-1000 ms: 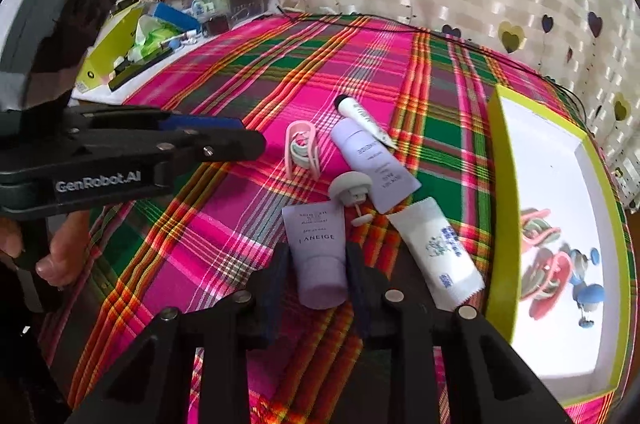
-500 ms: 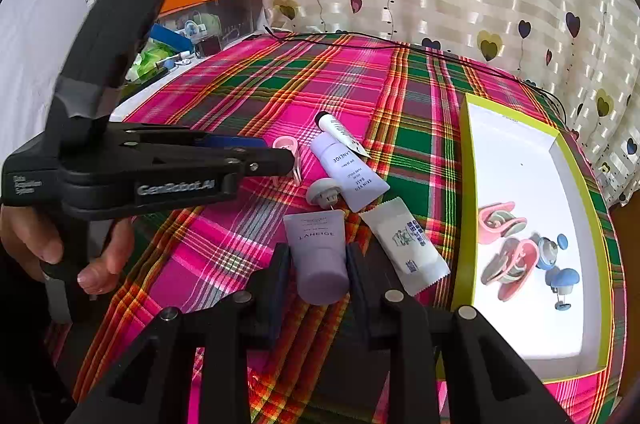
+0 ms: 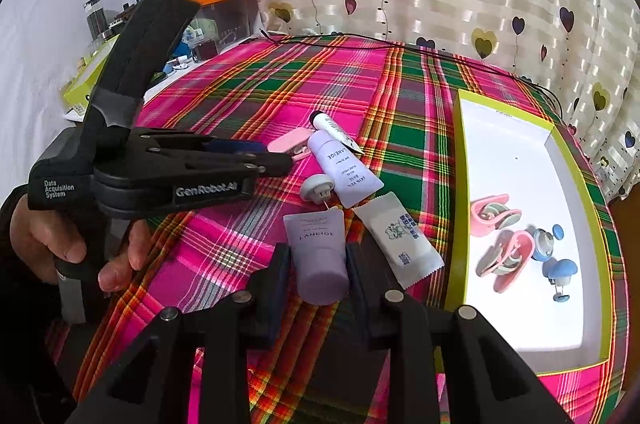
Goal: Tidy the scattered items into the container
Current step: 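Close left gripper on the pink case while right grasps the purple LANEIGE tube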
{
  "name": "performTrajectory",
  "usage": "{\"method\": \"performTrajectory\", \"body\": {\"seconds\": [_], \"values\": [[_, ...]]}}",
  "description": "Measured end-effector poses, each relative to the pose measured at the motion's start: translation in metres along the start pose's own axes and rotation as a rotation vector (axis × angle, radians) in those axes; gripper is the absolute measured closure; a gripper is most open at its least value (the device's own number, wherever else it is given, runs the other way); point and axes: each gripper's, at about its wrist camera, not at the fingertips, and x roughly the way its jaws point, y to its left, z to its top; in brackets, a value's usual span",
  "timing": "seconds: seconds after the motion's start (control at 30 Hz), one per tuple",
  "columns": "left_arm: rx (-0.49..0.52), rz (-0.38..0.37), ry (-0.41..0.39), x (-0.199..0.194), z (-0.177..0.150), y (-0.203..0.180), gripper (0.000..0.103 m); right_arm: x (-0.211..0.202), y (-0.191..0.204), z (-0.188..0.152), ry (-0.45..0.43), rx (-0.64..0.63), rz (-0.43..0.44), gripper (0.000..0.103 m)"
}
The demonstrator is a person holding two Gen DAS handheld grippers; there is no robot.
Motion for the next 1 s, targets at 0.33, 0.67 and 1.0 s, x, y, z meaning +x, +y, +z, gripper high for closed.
{"method": "performTrajectory", "body": {"seconds": [0.33, 0.67, 1.0], "values": [[0.03, 0.0, -0.017, 0.0, 0.002, 0.001, 0.07, 0.0, -0.002, -0.002, -0.004, 0.01, 0.002, 0.074], [0.083, -0.007, -0.003, 0.011, 0.007, -0.007, 0.072, 0.003, -0.003, -0.006, 0.001, 0.024, 0.011, 0.074], [0.064, -0.016, -0.012, 0.005, 0.005, -0.003, 0.085, 0.01, -0.003, -0.01, 0.037, 0.031, 0.015, 0.073]]}}
